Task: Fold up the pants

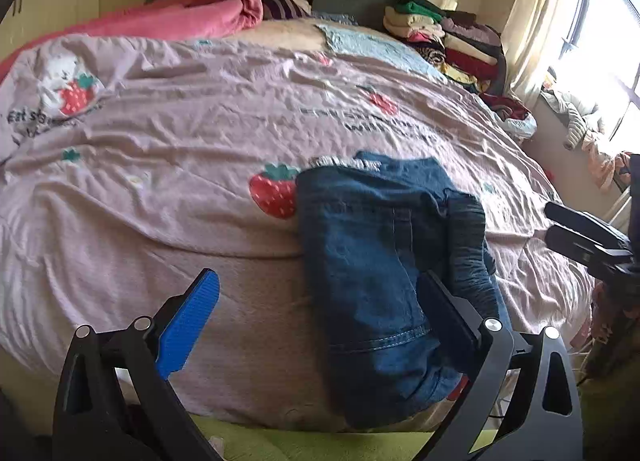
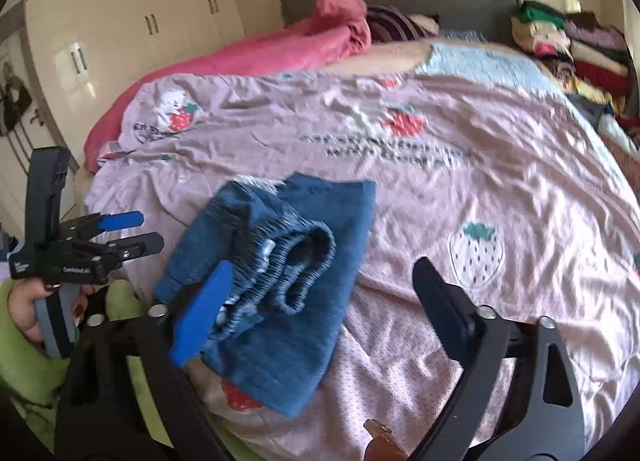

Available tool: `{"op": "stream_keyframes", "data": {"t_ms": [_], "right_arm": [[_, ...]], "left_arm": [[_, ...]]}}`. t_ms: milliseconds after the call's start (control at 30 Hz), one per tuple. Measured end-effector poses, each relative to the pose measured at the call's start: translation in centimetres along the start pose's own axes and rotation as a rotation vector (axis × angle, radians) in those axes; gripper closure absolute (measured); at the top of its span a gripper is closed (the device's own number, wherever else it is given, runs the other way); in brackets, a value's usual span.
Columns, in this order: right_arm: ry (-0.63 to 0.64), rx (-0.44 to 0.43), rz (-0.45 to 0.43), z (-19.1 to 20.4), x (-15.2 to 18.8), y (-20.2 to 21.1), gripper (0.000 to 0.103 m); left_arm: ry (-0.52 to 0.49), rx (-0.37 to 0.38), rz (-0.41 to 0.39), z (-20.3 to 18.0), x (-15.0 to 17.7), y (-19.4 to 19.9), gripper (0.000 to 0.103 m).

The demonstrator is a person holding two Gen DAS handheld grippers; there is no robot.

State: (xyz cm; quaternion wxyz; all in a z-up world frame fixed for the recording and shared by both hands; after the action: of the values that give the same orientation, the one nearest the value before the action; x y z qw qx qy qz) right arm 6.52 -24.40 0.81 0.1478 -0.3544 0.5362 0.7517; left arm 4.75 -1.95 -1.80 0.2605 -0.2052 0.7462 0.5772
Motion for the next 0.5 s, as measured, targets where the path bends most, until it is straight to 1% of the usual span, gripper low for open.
{"op": "stream_keyframes", "data": {"t_ms": [33,133,200,333,500], "right_arm": [[-0.016,-0.006,0.024,-0.4,0.2,-0.7,0.031],[-0.068,-0.053,0.08,-1.1,0.8,-2.4,0.041],[-0.093,-0.074,0.102,-1.4,1.1,-3.2,0.043],[-0.125,-0.099,0.121,-1.8,1.1,-4.7,0.044],[-0.128,-0.126,0.156,-2.2,0.7,-6.6,0.047]], "left_arm": [[0.001,0.007,0.011,-0.1,0.1,-0.5,0.005],[0.002,0.027,0.037,-0.5,0.4,-1.7,0.005],[0.001,0.032,0.06,-0.7,0.6,-2.6,0.005],[0.012,0.045,0.089,-0.8,0.8,-4.3,0.005],[0.018,0.066,0.106,-1.0,0.8,-5.7,0.005]]}}
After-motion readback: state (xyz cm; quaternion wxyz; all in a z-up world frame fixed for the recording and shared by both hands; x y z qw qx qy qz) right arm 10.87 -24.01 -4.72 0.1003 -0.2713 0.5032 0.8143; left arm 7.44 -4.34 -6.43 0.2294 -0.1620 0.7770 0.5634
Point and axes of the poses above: each gripper's, at about its wrist camera, not at the fingertips, and y roughly against the way its jaws point, z to its left, x to its underside, the point moved 2 cm from there along -y, roughly the way its jaws point, and after that the axes turned 1 degree about z, right-handed, at the moved point
